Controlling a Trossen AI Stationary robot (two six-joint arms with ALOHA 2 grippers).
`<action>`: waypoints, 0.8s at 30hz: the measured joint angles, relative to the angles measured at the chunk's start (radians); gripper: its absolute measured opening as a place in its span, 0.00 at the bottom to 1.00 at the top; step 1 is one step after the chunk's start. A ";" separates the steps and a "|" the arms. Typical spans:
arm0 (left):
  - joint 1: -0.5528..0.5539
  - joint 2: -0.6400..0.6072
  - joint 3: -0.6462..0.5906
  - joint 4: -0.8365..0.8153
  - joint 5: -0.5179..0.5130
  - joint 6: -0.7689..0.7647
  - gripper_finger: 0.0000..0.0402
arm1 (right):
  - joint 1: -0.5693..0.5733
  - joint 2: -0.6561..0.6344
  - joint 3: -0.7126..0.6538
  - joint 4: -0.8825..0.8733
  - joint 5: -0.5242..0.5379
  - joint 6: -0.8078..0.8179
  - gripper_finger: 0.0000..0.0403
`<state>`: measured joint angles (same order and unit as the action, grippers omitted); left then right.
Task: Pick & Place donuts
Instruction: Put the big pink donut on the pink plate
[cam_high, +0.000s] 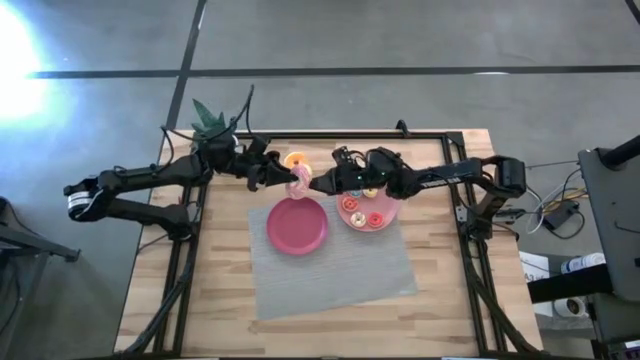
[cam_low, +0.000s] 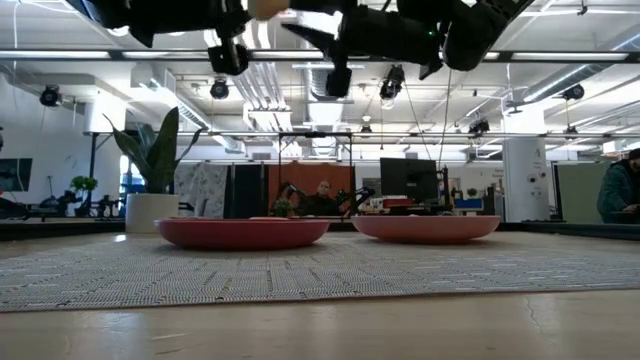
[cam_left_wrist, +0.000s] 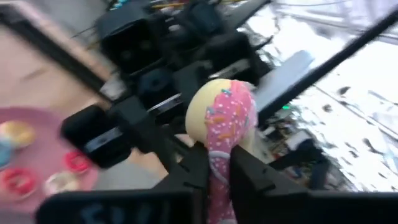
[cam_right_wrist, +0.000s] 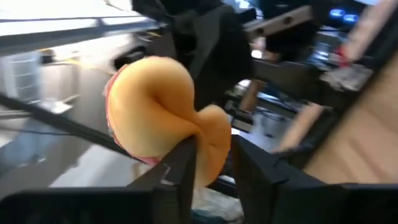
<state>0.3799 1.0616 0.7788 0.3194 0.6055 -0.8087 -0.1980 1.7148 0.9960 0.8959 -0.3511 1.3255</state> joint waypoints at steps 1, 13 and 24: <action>0.003 0.000 0.000 -0.033 -0.015 0.011 0.03 | -0.002 -0.012 -0.001 -0.043 0.000 -0.015 0.26; 0.021 0.029 -0.021 -0.666 -0.265 0.240 0.01 | -0.014 -0.317 -0.002 -0.953 0.238 -0.281 0.50; -0.014 0.243 -0.143 -0.566 -0.220 0.242 0.01 | -0.011 -0.374 -0.002 -1.065 0.276 -0.301 0.53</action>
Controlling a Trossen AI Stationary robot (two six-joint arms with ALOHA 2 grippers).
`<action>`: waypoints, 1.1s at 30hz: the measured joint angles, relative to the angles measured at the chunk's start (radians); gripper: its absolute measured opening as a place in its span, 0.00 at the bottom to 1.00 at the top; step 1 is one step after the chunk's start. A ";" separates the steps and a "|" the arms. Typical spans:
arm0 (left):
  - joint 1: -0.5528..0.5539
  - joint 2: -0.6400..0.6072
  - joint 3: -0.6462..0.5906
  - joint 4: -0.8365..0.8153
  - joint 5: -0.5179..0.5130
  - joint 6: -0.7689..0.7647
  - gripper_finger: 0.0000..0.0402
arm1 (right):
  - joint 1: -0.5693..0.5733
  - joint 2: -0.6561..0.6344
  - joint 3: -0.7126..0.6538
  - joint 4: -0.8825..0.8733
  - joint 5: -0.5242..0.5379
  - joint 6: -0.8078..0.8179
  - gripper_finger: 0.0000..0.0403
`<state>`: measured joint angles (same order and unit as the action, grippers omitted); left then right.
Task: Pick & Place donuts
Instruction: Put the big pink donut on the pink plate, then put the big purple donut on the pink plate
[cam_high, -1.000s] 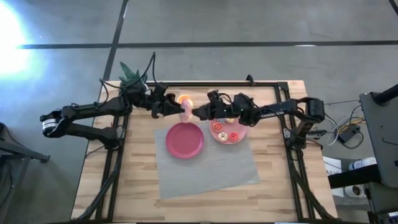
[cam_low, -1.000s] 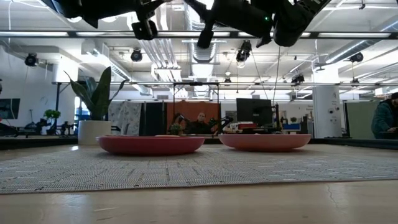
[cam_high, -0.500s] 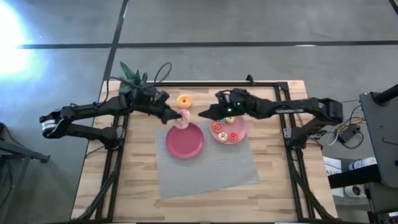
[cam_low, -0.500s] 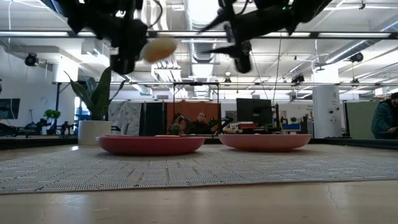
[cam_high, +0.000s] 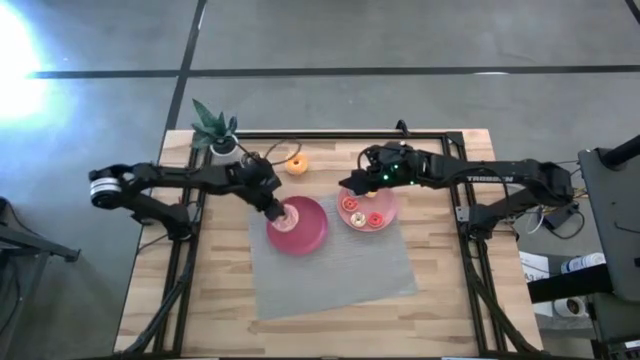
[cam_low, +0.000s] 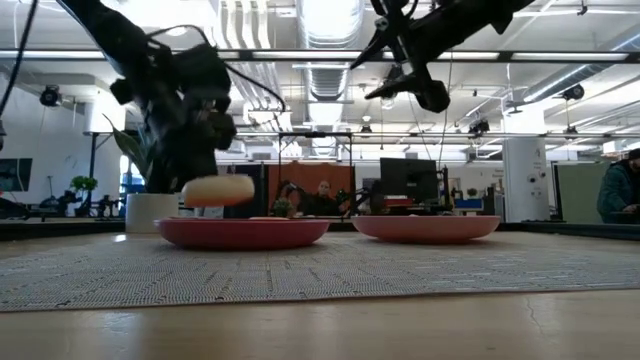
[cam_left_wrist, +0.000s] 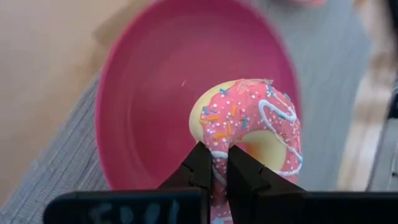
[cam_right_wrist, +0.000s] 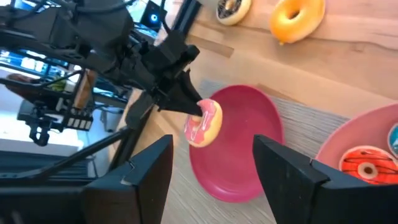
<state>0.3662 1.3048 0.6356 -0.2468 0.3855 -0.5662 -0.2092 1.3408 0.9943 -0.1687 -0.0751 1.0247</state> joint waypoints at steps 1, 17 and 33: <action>-0.004 0.023 -0.001 -0.001 -0.002 0.004 0.01 | 0.002 0.006 0.000 0.000 -0.002 0.005 0.53; -0.034 0.113 0.119 -0.151 -0.122 -0.039 0.24 | 0.008 0.034 0.000 0.002 -0.012 -0.029 0.53; -0.038 0.013 0.230 -0.387 -0.257 0.055 0.26 | 0.003 0.037 0.000 -0.001 -0.031 -0.143 0.53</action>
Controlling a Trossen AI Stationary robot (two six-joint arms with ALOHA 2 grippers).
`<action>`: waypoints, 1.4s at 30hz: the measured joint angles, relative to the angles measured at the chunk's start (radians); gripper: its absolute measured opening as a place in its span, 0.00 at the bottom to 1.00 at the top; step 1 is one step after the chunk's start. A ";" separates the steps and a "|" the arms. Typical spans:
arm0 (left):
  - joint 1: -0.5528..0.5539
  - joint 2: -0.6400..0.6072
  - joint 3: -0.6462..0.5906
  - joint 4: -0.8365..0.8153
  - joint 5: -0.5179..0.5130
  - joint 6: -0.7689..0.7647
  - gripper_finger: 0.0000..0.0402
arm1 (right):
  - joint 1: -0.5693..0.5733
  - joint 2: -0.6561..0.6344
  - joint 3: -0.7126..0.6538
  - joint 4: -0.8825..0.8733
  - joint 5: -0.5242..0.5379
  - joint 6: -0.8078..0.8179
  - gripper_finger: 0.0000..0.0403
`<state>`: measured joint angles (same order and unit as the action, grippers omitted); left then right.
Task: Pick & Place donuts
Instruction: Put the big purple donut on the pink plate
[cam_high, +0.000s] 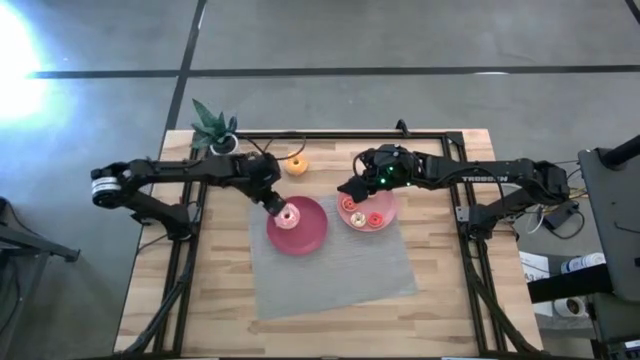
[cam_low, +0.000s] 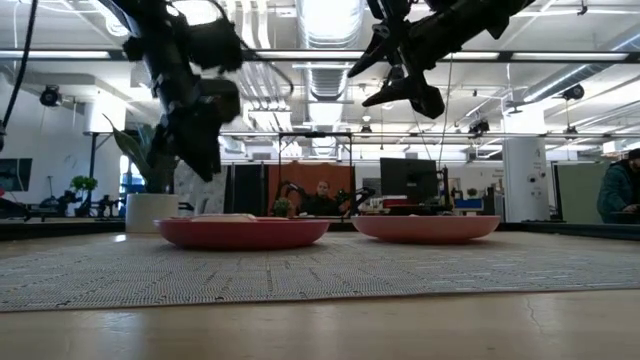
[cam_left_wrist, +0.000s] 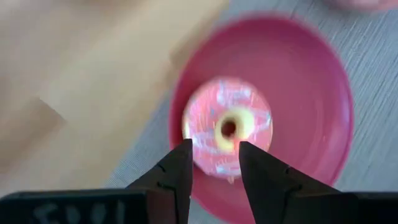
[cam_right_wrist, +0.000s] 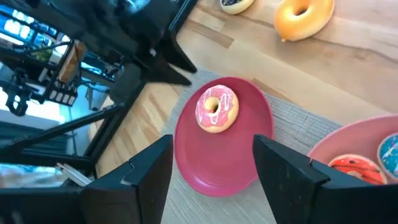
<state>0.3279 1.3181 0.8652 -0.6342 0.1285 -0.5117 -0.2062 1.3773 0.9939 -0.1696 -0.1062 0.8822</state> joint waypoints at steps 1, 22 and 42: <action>-0.003 -0.021 0.009 -0.003 -0.036 0.017 0.26 | 0.000 0.000 0.000 -0.002 0.000 -0.019 0.53; 0.006 0.145 0.058 0.312 -0.373 0.953 0.26 | -0.037 0.000 0.000 -0.016 -0.044 -0.074 0.53; 0.213 0.496 0.381 0.056 -0.157 1.152 0.26 | -0.034 -0.001 0.000 -0.033 -0.052 -0.096 0.52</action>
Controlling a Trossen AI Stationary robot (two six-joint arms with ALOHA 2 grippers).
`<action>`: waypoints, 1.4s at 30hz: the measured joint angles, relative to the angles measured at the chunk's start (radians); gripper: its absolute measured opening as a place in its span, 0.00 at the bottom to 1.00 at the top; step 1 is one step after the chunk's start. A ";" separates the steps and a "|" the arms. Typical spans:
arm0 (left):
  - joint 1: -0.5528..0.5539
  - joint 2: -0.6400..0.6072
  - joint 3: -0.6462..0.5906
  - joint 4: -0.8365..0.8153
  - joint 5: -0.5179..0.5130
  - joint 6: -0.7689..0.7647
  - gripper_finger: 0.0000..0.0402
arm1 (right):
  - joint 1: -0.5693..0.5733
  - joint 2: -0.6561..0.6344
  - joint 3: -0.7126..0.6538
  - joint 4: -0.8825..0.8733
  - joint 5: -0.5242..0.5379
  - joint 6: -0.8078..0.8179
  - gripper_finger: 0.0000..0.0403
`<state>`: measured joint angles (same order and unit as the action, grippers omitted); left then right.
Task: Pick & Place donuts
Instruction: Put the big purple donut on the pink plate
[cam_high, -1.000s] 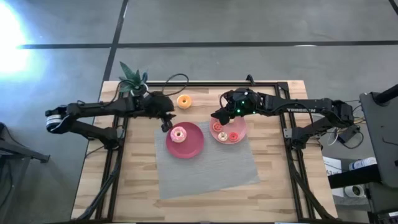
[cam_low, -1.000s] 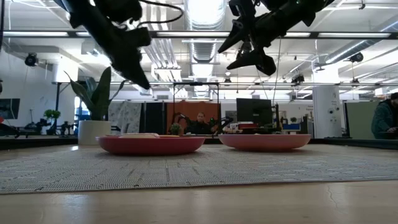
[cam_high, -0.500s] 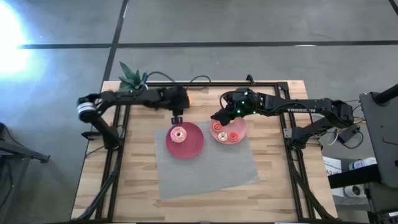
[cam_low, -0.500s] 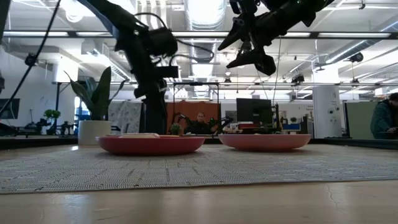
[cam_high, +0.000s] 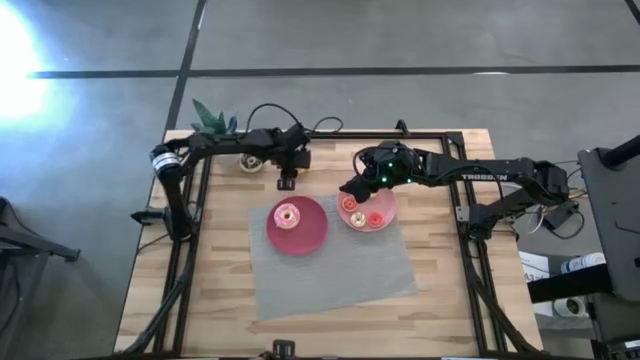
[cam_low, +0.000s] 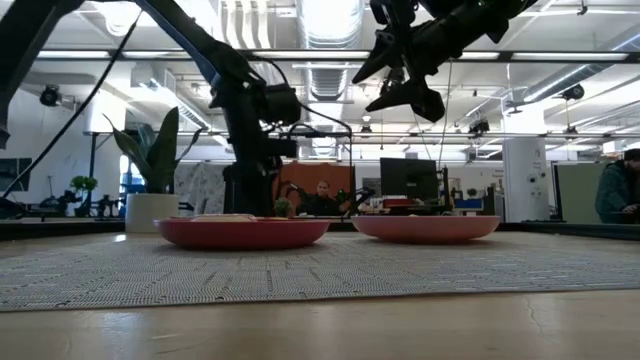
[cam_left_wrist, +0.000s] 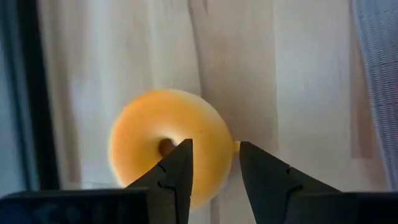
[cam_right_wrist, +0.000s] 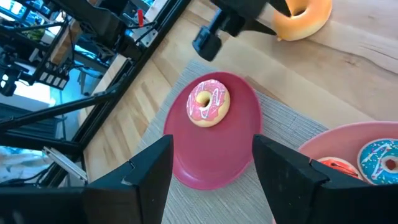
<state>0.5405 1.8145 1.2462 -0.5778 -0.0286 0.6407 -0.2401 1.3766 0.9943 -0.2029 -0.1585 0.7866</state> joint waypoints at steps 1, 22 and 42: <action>0.002 0.011 0.003 -0.001 0.000 0.001 0.26 | 0.000 0.000 0.000 -0.002 0.000 -0.001 0.52; 0.027 0.009 0.010 0.003 -0.182 -0.092 0.26 | 0.000 0.000 0.000 -0.030 0.000 -0.030 0.52; 0.059 0.055 0.010 0.062 -0.178 -0.093 0.26 | 0.000 -0.001 0.000 -0.041 0.001 -0.030 0.52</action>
<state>0.5996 1.8694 1.2559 -0.5156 -0.2071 0.5478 -0.2405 1.3758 0.9939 -0.2440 -0.1576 0.7570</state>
